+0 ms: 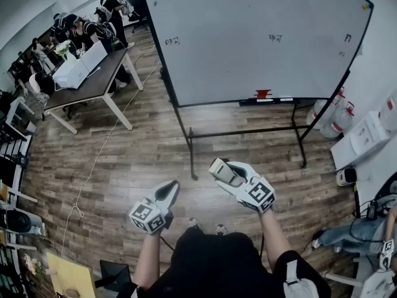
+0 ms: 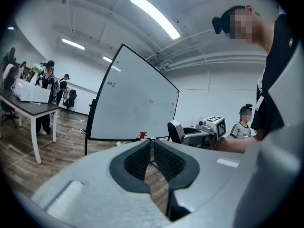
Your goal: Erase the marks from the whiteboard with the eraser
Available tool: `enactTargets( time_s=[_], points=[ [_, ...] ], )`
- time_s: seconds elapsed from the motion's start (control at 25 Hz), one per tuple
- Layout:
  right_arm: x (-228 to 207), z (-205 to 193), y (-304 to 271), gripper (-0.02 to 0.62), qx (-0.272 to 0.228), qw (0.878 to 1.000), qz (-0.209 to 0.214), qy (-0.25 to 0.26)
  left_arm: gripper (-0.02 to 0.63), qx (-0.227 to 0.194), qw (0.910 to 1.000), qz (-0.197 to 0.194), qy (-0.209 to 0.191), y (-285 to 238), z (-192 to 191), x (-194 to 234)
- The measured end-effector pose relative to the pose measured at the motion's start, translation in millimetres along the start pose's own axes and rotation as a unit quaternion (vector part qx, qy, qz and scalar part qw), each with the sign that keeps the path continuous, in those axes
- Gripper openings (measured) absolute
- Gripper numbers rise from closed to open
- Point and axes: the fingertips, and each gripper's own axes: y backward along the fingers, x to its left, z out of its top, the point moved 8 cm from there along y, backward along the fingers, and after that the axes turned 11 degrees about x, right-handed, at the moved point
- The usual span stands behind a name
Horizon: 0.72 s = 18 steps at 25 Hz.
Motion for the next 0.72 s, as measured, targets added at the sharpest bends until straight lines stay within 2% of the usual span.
enactTargets(
  time_s=[0.12, 0.2, 0.72],
  points=[
    [-2, 0, 4, 0.259, -0.009, 1.000, -0.002, 0.004, 0.032, 0.012, 0.9978, 0.005, -0.065, -8, 15, -8],
    [-1, 1, 6, 0.259, -0.012, 1.000, 0.000, 0.006, 0.032, 0.011, 0.9966, 0.001, -0.082, -11, 21, -13],
    [-8, 3, -2, 0.258, -0.010, 0.999, 0.027, 0.017, 0.032, -0.001, 0.9985, 0.015, -0.052, -14, 22, -8]
  ],
)
